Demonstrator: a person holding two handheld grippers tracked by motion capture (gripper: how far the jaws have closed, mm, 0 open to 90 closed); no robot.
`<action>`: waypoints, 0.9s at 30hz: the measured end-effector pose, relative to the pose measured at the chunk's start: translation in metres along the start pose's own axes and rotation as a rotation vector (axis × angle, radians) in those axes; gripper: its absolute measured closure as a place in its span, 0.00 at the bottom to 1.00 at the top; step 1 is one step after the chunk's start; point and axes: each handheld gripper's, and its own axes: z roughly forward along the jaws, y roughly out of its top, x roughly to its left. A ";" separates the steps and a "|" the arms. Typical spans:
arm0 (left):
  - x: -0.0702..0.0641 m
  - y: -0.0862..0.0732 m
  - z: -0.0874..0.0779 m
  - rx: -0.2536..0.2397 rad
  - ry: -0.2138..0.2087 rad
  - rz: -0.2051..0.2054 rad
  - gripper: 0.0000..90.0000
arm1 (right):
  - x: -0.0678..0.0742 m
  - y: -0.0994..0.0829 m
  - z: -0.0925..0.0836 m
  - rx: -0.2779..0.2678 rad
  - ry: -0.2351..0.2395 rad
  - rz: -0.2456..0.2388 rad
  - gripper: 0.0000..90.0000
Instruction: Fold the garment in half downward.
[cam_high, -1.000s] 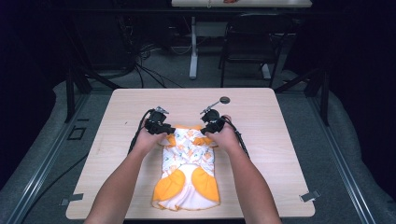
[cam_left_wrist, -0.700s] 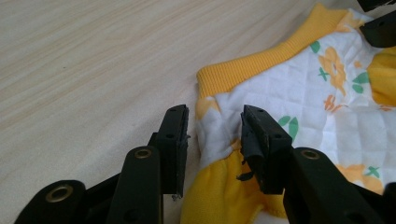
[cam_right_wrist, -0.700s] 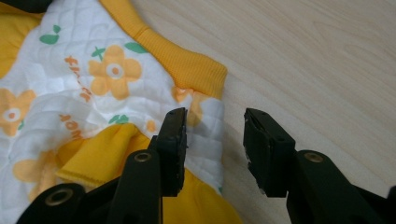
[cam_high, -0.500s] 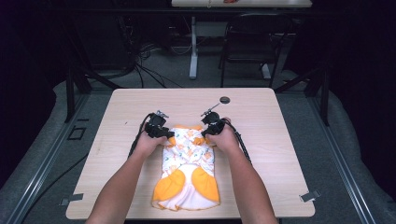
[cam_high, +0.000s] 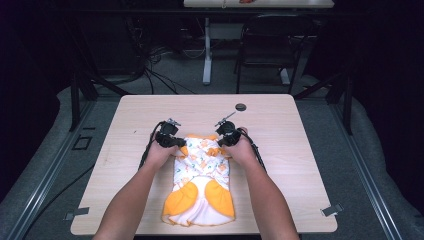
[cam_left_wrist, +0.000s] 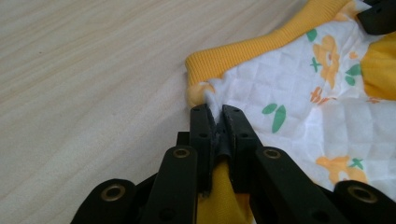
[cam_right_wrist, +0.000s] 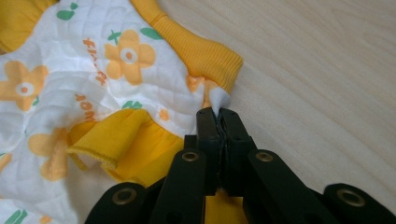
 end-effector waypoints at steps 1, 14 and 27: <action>0.001 0.001 -0.001 -0.003 -0.007 0.002 0.93 | 0.000 0.001 -0.003 0.015 -0.009 -0.017 0.98; -0.001 0.015 -0.031 -0.079 0.006 0.040 0.94 | 0.002 0.012 -0.037 -0.076 -0.022 -0.063 0.99; 0.000 0.025 -0.059 -0.150 0.016 0.069 0.93 | 0.007 0.024 -0.066 -0.139 -0.008 -0.102 0.99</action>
